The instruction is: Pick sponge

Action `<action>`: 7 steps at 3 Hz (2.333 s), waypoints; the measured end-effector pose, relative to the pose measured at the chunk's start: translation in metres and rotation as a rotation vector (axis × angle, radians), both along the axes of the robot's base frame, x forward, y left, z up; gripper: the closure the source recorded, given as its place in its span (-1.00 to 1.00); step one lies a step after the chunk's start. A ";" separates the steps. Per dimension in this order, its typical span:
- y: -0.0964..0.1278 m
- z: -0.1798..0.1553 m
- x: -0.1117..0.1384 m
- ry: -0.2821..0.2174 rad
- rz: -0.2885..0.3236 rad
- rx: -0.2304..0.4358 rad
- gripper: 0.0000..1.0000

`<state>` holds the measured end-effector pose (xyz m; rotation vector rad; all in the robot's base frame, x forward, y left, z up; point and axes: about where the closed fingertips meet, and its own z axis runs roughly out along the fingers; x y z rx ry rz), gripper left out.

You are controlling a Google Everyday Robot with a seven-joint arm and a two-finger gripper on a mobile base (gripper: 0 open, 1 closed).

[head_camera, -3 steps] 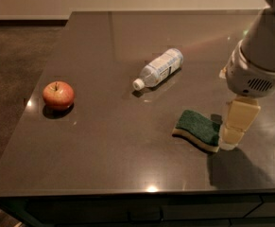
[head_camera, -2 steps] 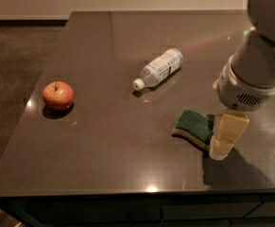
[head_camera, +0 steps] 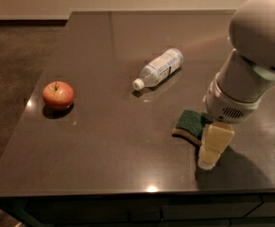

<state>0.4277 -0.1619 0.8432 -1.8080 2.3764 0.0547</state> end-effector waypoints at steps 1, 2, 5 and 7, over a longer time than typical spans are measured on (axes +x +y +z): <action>0.003 -0.010 0.002 0.038 -0.006 0.010 -0.65; 0.003 -0.011 0.005 0.056 -0.023 0.017 -0.19; 0.019 0.059 0.017 0.055 -0.010 0.100 1.00; 0.033 0.129 0.036 0.011 0.053 0.190 1.00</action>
Offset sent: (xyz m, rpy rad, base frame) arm 0.0083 0.0016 -0.0115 0.0270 0.0769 -0.0471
